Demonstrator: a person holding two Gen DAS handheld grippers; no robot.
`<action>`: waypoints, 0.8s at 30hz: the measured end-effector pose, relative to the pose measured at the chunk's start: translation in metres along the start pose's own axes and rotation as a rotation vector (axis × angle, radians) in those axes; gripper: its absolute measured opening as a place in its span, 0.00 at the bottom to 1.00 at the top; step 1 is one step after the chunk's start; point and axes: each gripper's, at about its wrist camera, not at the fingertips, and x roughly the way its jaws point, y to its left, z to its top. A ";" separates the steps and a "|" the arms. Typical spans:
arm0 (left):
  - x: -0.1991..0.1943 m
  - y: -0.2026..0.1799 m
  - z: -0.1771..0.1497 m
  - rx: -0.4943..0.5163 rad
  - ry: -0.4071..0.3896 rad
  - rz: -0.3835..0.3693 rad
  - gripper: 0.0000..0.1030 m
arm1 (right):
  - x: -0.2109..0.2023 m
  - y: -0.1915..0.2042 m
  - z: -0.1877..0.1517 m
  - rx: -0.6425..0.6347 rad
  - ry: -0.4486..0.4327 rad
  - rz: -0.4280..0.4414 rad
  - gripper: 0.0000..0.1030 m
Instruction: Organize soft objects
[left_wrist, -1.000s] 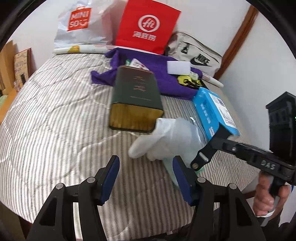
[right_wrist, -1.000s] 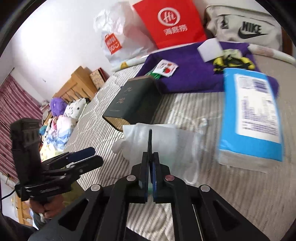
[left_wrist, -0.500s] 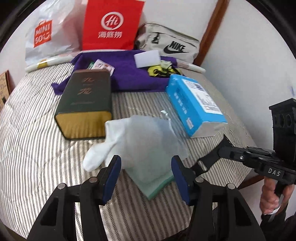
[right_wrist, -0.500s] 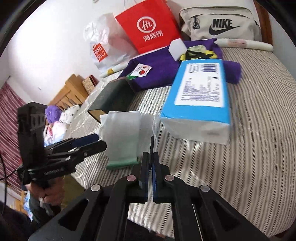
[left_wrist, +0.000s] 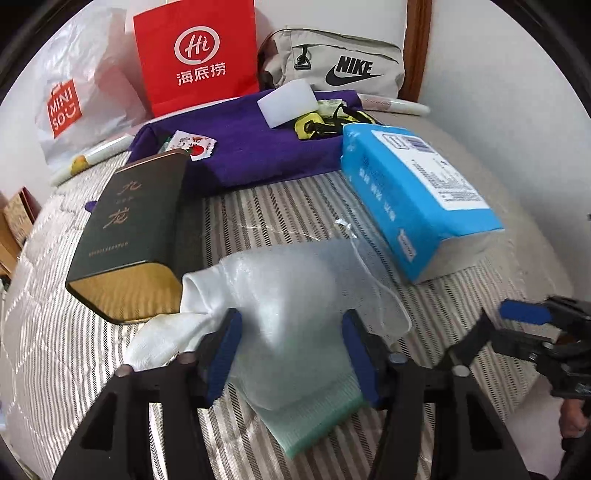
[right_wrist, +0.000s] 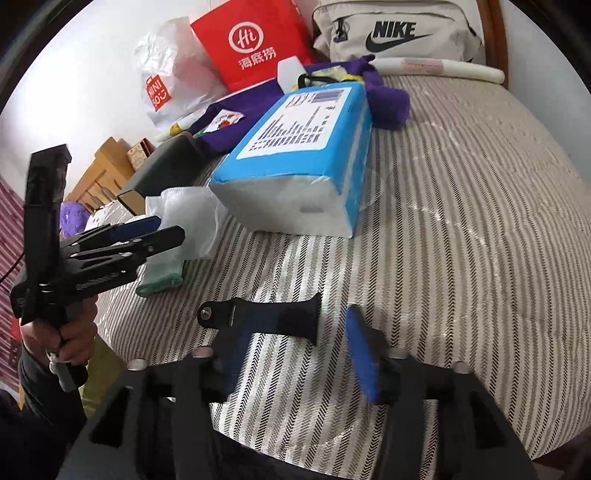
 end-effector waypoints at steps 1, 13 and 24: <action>-0.001 0.001 0.000 0.006 -0.003 0.019 0.28 | 0.000 0.004 -0.001 -0.013 -0.005 0.000 0.57; -0.055 0.045 -0.005 -0.112 -0.083 -0.102 0.08 | 0.018 0.038 -0.005 -0.193 -0.021 -0.057 0.65; -0.067 0.067 -0.029 -0.181 -0.069 -0.129 0.08 | 0.014 0.051 -0.020 -0.447 0.019 -0.193 0.65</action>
